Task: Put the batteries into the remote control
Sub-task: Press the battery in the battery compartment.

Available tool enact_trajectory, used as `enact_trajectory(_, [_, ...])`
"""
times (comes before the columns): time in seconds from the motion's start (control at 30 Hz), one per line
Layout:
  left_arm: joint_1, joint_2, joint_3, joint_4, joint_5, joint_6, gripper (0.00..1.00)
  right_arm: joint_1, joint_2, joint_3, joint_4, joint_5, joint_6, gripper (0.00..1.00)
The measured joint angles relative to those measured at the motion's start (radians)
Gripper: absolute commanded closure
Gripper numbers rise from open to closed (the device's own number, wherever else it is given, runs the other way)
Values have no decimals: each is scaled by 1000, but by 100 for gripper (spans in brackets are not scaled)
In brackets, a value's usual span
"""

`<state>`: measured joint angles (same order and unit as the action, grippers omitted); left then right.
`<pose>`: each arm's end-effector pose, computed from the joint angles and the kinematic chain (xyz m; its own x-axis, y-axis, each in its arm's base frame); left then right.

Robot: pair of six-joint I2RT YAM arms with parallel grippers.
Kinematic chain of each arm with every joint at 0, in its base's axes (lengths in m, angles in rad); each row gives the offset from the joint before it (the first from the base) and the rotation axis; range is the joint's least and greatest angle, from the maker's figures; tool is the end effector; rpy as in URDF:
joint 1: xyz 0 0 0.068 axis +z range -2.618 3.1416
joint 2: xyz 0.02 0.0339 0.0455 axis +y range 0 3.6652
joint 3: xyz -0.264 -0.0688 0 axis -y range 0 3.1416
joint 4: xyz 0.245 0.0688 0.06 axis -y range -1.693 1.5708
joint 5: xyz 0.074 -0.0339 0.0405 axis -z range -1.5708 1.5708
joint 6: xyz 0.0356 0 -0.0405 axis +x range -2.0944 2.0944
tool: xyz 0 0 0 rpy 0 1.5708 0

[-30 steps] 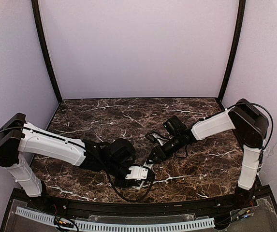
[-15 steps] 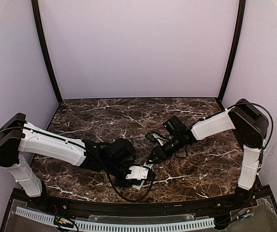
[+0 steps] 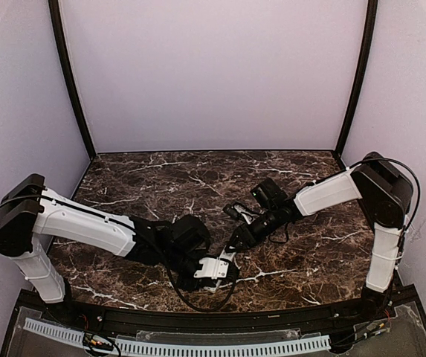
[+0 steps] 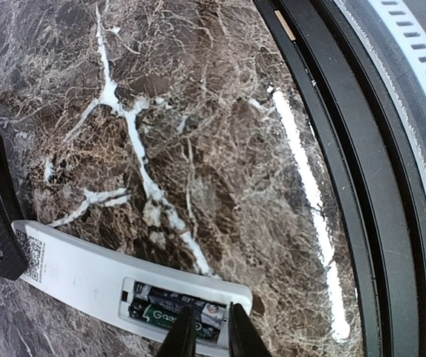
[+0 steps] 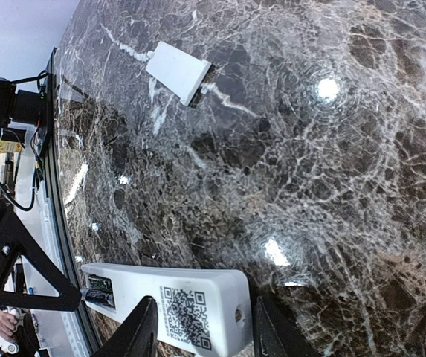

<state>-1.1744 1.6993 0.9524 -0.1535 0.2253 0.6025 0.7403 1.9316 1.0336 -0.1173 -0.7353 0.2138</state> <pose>0.1247 -0.3185 0.1677 0.2907 0.7363 -0.6111 0.9564 -0.2050 0.2079 0.2539 0.2643 0.1210 -0.7745 -0.4945 -0.3944 -0.6110 0.4235 0.6689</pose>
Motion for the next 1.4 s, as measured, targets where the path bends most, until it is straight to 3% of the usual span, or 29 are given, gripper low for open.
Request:
enact_trajectory(0.57, [0,21,0,8,-5,0,87,-1,0,-2,1,0,0,58])
enact_trajectory(0.93, [2,22,0,8,2,0,73,-1,0,-2,1,0,0,58])
enact_trajectory(1.4, [5,-28,-1,2,-5,14,80,-1,0,-2,1,0,0,59])
